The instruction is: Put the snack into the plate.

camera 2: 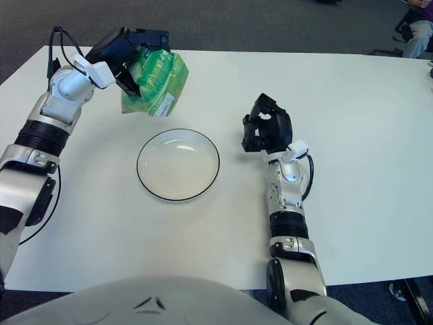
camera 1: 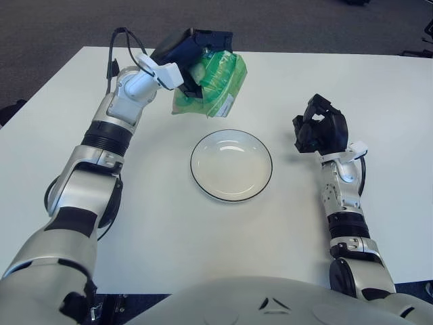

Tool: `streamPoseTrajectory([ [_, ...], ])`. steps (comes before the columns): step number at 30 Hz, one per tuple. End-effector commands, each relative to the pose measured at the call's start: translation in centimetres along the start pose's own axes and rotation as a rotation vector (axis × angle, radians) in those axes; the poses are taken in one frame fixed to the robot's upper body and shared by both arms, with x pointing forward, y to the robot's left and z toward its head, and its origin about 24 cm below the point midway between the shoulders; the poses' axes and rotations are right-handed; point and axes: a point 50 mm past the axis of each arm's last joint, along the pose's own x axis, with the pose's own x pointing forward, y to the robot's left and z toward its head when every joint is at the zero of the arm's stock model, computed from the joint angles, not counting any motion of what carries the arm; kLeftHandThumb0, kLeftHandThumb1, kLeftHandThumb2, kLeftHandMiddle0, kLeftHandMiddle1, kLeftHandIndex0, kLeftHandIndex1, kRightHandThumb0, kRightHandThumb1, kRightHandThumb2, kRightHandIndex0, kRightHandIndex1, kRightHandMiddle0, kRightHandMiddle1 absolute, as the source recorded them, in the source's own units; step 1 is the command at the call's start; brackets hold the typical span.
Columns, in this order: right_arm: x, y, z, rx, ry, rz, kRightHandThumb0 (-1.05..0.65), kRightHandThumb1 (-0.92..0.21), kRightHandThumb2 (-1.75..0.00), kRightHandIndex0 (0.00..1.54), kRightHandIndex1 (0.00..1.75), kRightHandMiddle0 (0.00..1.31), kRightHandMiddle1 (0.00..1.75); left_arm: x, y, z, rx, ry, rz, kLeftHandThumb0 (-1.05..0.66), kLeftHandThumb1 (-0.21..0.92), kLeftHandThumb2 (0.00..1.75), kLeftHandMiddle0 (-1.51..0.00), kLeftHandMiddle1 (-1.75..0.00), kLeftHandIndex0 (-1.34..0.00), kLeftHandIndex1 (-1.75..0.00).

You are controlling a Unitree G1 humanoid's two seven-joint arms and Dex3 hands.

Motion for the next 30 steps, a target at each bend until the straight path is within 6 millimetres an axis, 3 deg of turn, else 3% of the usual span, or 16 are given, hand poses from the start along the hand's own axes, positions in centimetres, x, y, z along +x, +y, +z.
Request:
streamPoseTrajectory([
  [1,-6.0,-1.1,-4.9,0.034,0.243,-0.106,-0.57,-0.12,-1.55,1.33,1.75,0.78,1.75,-0.2,-0.1,0.6,-0.025,-0.06,0.003,-0.08,0.18,1.53,-1.36,-1.75,-1.19,-1.75],
  [7,-5.9,-1.1,-4.9,0.027,0.249,-0.101,-0.57,-0.12,-1.56,1.32,1.75,0.78,1.75,0.0,-1.9,2.6,-0.001,-0.203,-0.071,-0.08,0.16,1.54,-1.34,-1.75,-1.17,-1.75],
  [16,-5.8,-1.1,-5.0,0.025,0.254,-0.09,-0.57,-0.12,-1.56,1.33,1.75,0.78,1.75,0.0,-2.2,5.2,0.024,-0.342,-0.213,-0.06,0.17,1.51,-1.31,-1.75,-1.12,-1.75],
  [30,-5.9,-0.8,-5.1,0.039,0.251,-0.105,-0.57,-0.11,-1.57,1.34,1.75,0.79,1.75,0.1,-3.2,5.8,0.142,-0.37,-0.355,-0.05,0.17,1.5,-1.28,-1.75,-1.09,-1.75],
])
